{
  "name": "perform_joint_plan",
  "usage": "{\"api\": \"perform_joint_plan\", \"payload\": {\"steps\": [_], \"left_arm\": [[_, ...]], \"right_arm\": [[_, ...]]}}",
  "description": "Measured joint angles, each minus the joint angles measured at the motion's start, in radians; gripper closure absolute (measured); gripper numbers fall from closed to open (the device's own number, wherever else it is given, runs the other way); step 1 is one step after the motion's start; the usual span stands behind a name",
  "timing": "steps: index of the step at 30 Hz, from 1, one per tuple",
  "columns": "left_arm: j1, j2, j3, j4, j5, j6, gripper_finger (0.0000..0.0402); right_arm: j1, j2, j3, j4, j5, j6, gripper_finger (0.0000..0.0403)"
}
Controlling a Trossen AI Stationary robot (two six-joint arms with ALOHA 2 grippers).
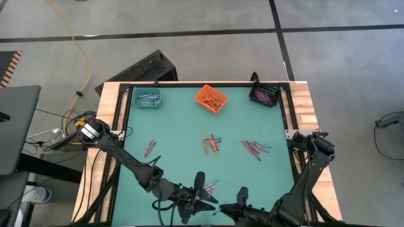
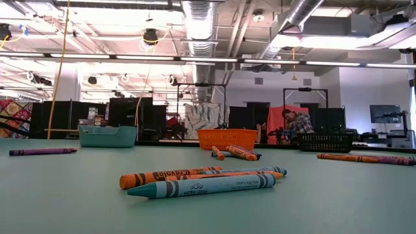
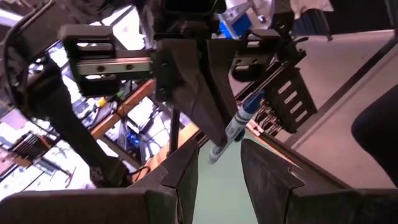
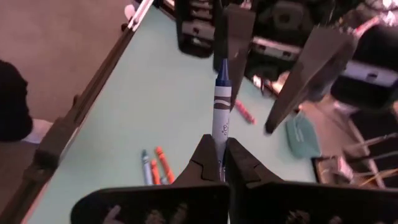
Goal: Sort crayons
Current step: Put the blue crayon into the blue bin
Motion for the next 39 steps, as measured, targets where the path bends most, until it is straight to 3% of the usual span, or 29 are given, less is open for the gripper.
{"api": "perform_joint_plan", "payload": {"steps": [10, 21, 34, 39], "left_arm": [[-0.007, 0.000, 0.000, 0.030, 0.067, 0.015, 0.0290], [-0.044, 0.000, 0.000, 0.110, 0.096, 0.101, 0.0290], [-0.024, 0.000, 0.000, 0.101, 0.094, 0.082, 0.0290], [-0.028, 0.000, 0.000, 0.093, 0.086, 0.087, 0.0311]], "right_arm": [[-0.033, -0.001, 0.000, 0.158, -0.001, -0.208, 0.0403], [-0.040, -0.001, 0.000, 0.171, -0.003, -0.208, 0.0403], [-0.063, -0.002, 0.000, 0.195, -0.036, -0.221, 0.0403], [-0.065, -0.002, 0.000, 0.195, -0.036, -0.222, 0.0403]]}}
